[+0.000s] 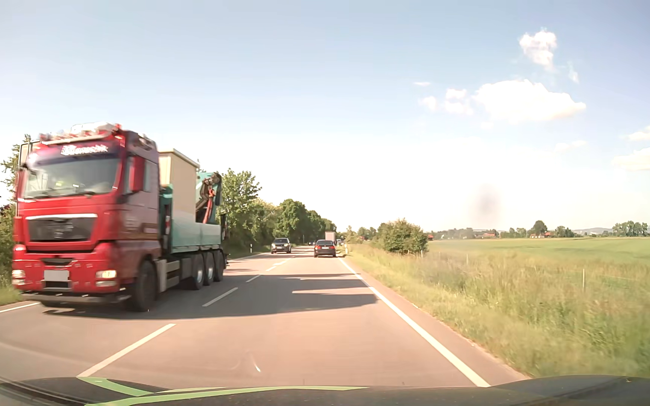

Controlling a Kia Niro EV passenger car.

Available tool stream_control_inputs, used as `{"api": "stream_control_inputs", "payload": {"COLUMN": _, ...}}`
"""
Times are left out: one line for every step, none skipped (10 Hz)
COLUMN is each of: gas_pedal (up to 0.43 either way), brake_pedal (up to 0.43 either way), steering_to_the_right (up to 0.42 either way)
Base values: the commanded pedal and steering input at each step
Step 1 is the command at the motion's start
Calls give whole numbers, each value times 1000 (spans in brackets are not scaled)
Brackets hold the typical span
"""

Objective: Follow the waypoints while adhering to traffic rules and regulations

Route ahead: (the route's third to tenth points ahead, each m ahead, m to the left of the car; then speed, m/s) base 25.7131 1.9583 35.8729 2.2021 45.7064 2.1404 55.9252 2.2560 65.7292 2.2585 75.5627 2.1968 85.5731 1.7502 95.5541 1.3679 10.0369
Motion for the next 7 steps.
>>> {"api": "stream_control_inputs", "payload": {"gas_pedal": 0, "brake_pedal": 0, "steering_to_the_right": 0}}
{"api": "stream_control_inputs", "payload": {"gas_pedal": 0, "brake_pedal": 0, "steering_to_the_right": 0}}
{"api": "stream_control_inputs", "payload": {"gas_pedal": 0, "brake_pedal": 0, "steering_to_the_right": 0}}
{"api": "stream_control_inputs", "payload": {"gas_pedal": 0, "brake_pedal": 0, "steering_to_the_right": 0}}
{"api": "stream_control_inputs", "payload": {"gas_pedal": 0, "brake_pedal": 0, "steering_to_the_right": 0}}
{"api": "stream_control_inputs", "payload": {"gas_pedal": 0, "brake_pedal": 0, "steering_to_the_right": 0}}
{"api": "stream_control_inputs", "payload": {"gas_pedal": 0, "brake_pedal": 0, "steering_to_the_right": 0}}
